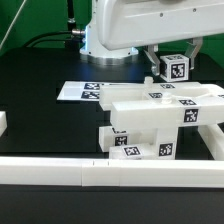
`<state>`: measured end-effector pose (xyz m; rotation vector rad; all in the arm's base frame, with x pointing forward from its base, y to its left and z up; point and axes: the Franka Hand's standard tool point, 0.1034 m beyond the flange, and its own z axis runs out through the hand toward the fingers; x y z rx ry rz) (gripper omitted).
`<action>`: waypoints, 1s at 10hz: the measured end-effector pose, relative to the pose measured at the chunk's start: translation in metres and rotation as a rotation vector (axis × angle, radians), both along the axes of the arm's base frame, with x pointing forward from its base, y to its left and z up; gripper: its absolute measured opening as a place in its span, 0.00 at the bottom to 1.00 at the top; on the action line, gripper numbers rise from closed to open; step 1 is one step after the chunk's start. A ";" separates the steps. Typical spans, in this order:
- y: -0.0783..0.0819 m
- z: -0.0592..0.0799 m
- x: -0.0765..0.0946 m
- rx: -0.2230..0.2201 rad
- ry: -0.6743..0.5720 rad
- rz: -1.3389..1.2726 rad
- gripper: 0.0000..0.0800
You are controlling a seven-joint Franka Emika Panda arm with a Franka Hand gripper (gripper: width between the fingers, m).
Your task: Assemble chair
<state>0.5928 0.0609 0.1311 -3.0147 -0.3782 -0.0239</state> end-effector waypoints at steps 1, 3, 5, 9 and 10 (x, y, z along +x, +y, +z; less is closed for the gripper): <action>-0.005 -0.002 0.006 -0.023 0.003 0.082 0.35; -0.009 0.003 0.024 -0.063 0.038 0.210 0.35; -0.010 0.003 0.034 -0.070 0.056 0.238 0.35; -0.011 0.000 0.033 -0.072 0.050 0.240 0.35; -0.011 -0.001 0.035 -0.073 0.040 0.240 0.35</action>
Offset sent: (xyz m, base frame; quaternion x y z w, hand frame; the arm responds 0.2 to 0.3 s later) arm 0.0427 -0.0073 0.0079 -0.0026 -0.1273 -0.1738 0.9765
